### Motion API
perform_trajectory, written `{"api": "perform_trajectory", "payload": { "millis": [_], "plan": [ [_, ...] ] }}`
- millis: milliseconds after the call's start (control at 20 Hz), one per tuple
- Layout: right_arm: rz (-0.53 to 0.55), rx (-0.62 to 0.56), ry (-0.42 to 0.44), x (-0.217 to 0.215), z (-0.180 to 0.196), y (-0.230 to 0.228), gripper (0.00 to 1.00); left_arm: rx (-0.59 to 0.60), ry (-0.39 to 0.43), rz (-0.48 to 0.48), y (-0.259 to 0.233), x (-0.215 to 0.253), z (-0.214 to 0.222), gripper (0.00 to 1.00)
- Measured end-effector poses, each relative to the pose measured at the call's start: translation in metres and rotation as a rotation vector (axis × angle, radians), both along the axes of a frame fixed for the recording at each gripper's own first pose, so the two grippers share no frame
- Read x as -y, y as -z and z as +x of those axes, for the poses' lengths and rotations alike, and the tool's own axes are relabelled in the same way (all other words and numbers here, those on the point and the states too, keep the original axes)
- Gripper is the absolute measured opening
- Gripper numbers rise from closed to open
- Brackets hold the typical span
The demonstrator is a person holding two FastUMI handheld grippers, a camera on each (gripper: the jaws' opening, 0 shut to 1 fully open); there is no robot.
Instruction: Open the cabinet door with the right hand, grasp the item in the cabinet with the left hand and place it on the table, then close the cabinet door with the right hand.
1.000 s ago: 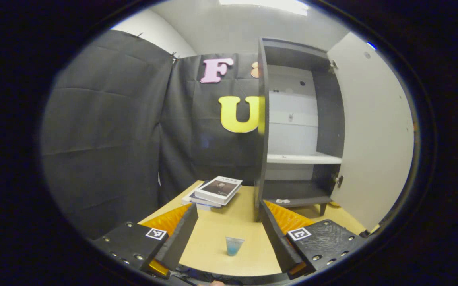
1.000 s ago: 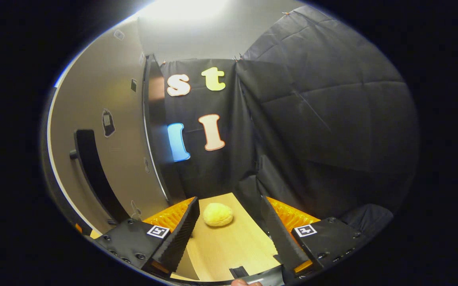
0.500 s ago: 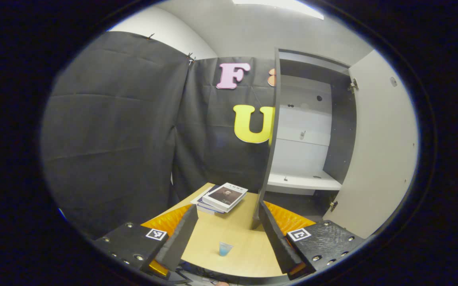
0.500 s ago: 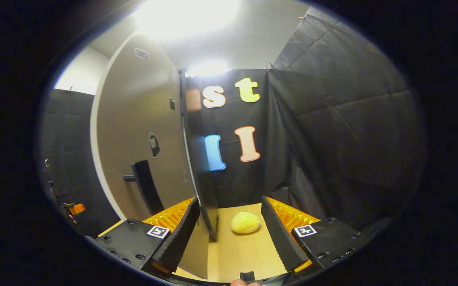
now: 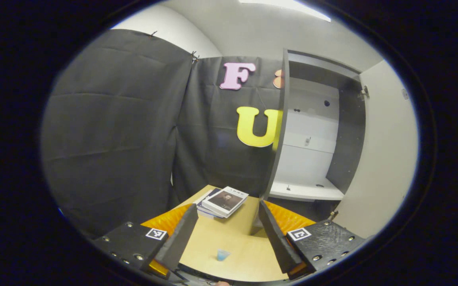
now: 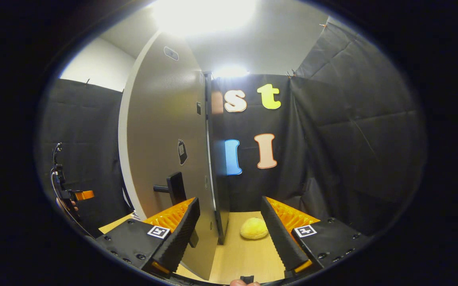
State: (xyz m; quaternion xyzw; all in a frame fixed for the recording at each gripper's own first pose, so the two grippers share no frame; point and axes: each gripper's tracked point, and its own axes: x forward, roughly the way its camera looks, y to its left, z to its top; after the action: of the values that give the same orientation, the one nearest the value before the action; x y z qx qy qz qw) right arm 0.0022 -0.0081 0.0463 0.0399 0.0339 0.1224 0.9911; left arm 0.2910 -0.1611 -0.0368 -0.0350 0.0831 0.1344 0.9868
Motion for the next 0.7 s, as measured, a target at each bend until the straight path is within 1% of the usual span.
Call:
{"api": "perform_trajectory", "payload": {
  "millis": [50,200,250,300,350,400,500,650,700],
  "plan": [
    [-0.002,-0.006,0.002,-0.002,0.002,0.001,0.98,-0.003,0.004,0.004,0.001,-0.003,0.001,0.92],
    [-0.019,-0.02,0.016,-0.008,0.001,0.0,0.97,-0.019,0.01,0.002,0.004,-0.007,0.004,0.92],
    [-0.016,-0.027,0.018,-0.013,0.001,0.0,0.97,-0.022,0.011,-0.004,0.004,-0.008,0.005,0.94],
    [-0.008,-0.032,0.017,-0.017,-0.001,0.0,0.97,-0.025,0.012,-0.006,0.004,-0.009,0.006,0.92],
    [0.004,-0.036,0.015,-0.024,0.0,0.0,0.98,-0.028,0.011,-0.005,0.006,-0.011,0.007,0.94],
    [0.017,-0.039,0.012,-0.03,-0.001,0.001,0.98,-0.031,0.009,-0.004,0.005,-0.014,0.008,0.92],
    [0.055,-0.047,-0.004,-0.047,-0.002,0.003,0.97,-0.037,0.008,-0.007,0.006,-0.017,0.01,0.92],
    [0.14,-0.071,-0.062,-0.086,-0.005,0.006,0.97,-0.044,0.012,-0.006,0.007,-0.021,0.013,0.92],
    [0.151,-0.084,-0.074,-0.099,-0.005,0.008,0.97,-0.049,0.014,-0.005,0.009,-0.023,0.015,0.94]
  ]
}}
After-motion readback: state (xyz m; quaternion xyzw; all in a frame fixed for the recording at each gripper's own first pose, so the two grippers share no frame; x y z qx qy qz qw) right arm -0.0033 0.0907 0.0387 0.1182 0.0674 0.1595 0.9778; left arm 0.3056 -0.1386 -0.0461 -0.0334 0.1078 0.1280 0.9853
